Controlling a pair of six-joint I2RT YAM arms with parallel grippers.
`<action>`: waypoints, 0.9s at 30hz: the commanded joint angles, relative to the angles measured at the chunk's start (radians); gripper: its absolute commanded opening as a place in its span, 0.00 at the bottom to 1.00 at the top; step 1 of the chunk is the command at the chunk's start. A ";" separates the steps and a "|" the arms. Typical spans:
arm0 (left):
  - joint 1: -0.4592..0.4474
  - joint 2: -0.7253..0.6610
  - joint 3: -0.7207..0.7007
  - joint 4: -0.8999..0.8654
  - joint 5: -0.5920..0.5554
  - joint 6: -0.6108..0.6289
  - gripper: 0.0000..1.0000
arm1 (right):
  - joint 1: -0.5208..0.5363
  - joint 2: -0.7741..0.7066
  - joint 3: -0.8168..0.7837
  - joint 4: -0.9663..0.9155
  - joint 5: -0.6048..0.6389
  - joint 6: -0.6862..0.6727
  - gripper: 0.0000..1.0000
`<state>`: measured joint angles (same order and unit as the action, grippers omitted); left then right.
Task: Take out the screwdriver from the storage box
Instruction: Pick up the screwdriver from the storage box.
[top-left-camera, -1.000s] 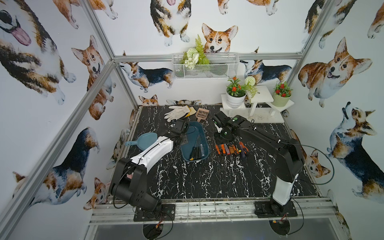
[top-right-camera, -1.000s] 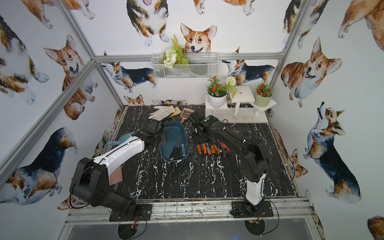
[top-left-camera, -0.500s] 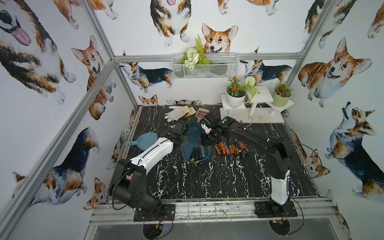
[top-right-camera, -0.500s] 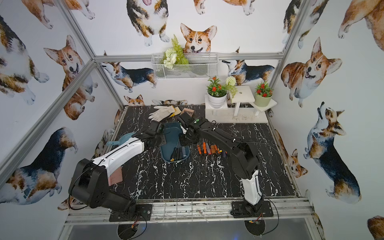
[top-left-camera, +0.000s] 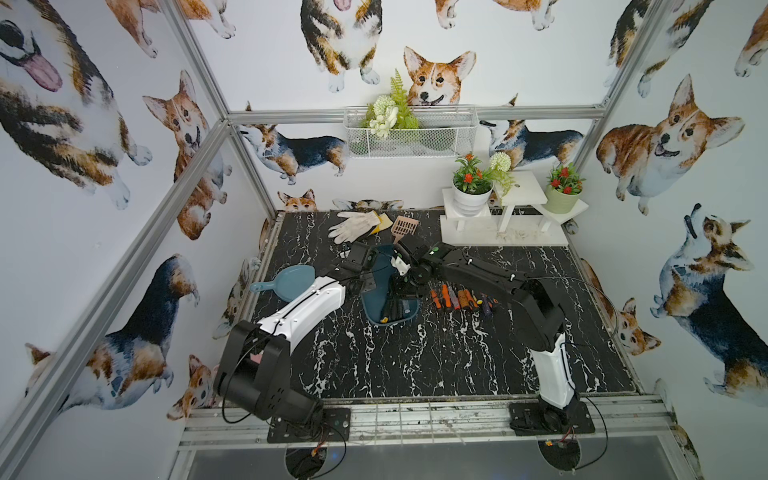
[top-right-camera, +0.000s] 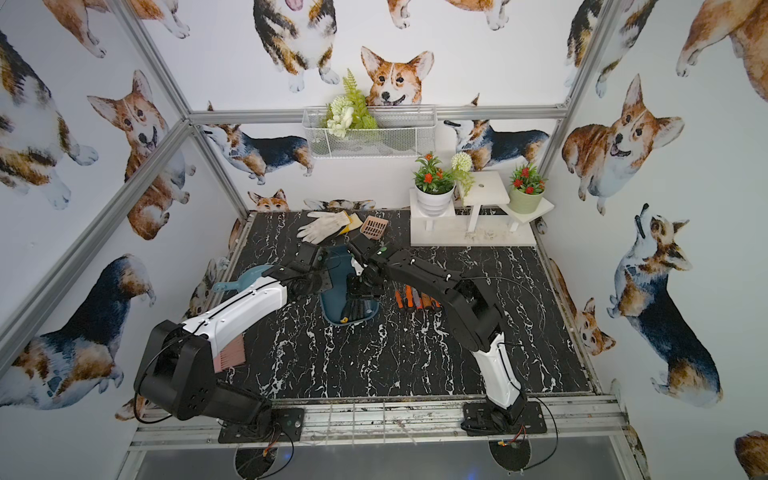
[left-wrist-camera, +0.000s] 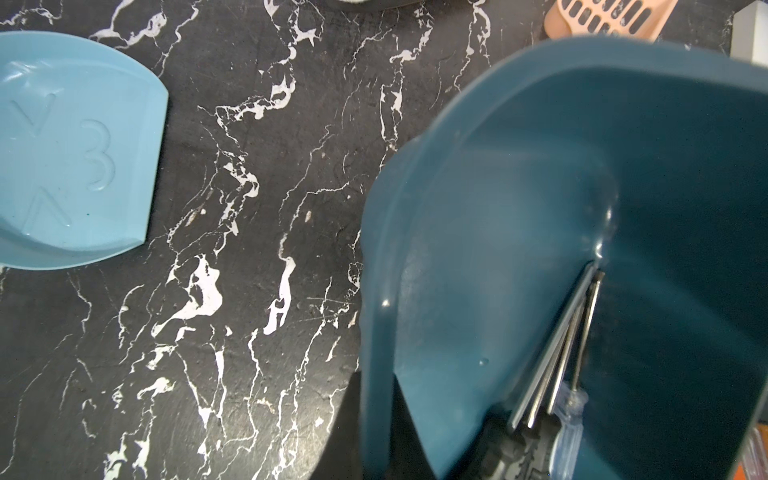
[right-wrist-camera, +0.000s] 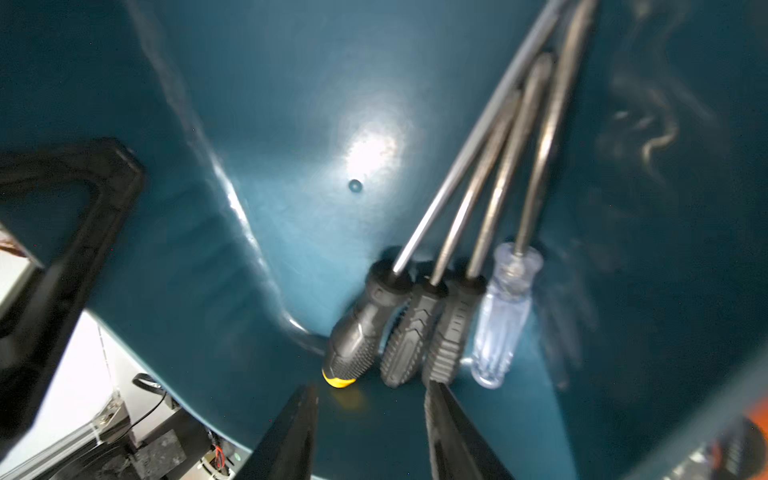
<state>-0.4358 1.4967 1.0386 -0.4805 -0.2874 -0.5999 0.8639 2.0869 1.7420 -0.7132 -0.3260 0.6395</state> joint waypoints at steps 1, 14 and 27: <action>0.000 0.003 0.012 0.032 -0.002 -0.011 0.00 | 0.001 0.018 0.014 0.050 -0.048 0.034 0.48; 0.000 0.003 0.018 0.028 -0.008 -0.011 0.00 | 0.007 0.102 0.062 0.042 -0.067 0.061 0.49; 0.001 -0.001 0.021 0.024 -0.009 -0.011 0.00 | 0.015 0.159 0.105 -0.044 0.057 0.041 0.49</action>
<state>-0.4355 1.5043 1.0477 -0.4828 -0.2989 -0.6022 0.8768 2.2314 1.8397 -0.7132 -0.3347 0.6861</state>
